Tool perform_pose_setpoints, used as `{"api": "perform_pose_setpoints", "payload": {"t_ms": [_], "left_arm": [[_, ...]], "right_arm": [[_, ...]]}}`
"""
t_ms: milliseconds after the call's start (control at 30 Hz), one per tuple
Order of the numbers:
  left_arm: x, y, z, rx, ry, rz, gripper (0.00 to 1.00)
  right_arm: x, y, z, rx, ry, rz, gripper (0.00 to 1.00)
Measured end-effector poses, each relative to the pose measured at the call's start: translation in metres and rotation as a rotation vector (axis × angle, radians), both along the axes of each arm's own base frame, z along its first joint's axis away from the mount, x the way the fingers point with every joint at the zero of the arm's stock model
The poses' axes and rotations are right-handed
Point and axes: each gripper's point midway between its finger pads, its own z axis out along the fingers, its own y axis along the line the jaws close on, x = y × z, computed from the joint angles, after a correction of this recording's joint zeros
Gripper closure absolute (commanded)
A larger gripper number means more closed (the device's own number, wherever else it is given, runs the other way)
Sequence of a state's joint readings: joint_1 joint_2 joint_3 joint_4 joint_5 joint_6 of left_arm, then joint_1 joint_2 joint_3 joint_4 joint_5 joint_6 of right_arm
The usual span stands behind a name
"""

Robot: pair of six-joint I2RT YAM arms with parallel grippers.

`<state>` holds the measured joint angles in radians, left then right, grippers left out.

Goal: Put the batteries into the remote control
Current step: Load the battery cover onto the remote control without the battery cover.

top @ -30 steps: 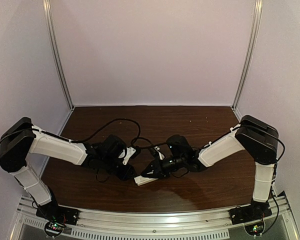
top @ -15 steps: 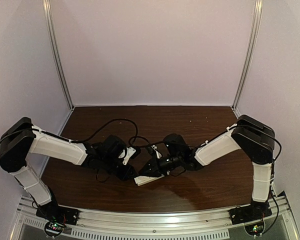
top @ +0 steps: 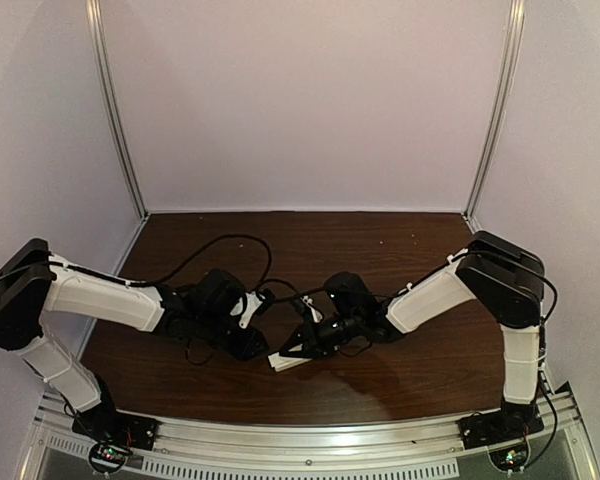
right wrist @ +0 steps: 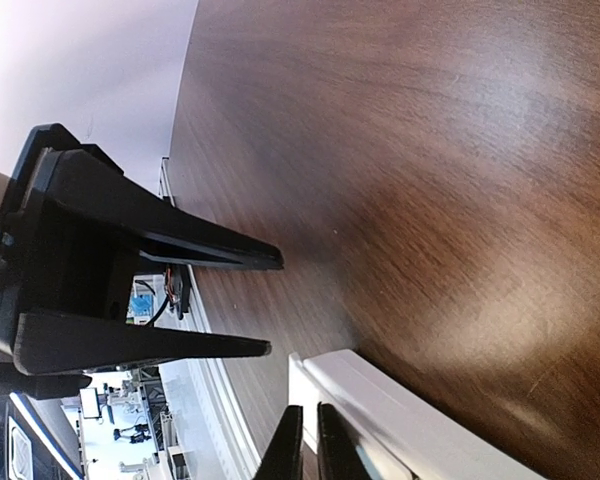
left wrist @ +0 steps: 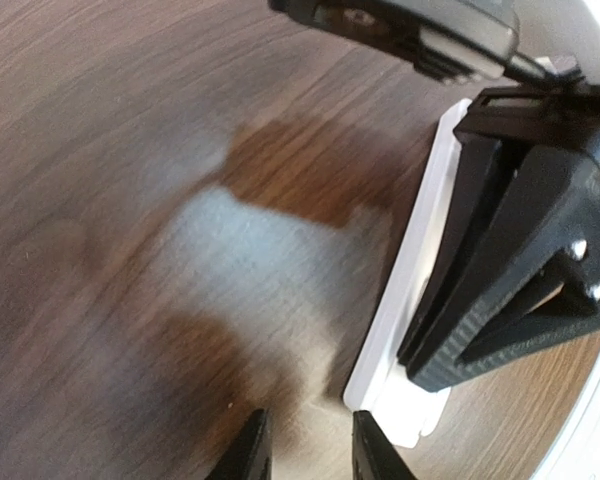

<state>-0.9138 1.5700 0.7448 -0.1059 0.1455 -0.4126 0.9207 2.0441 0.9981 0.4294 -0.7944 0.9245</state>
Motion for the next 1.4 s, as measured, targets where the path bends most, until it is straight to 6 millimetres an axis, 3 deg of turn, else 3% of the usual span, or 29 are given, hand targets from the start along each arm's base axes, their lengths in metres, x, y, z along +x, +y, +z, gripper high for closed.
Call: {"api": "perform_pose_setpoints", "payload": {"t_ms": [300,567,767,1400], "left_arm": [[-0.020,0.020,-0.016,0.037,0.035,-0.005,0.78],[-0.031,0.008,-0.024,0.062,0.043,-0.042,0.79],[-0.027,-0.003,-0.025,0.068,0.044,-0.048,0.80],[-0.031,-0.006,-0.025,0.124,0.007,-0.131,0.78]], "right_arm": [[0.000,0.000,-0.001,-0.001,-0.009,0.006,0.92],[0.000,0.000,-0.001,-0.001,-0.008,0.007,0.92],[-0.001,0.000,0.000,0.000,-0.008,0.008,0.92],[-0.002,-0.002,0.001,-0.001,0.000,0.013,0.89]]}}
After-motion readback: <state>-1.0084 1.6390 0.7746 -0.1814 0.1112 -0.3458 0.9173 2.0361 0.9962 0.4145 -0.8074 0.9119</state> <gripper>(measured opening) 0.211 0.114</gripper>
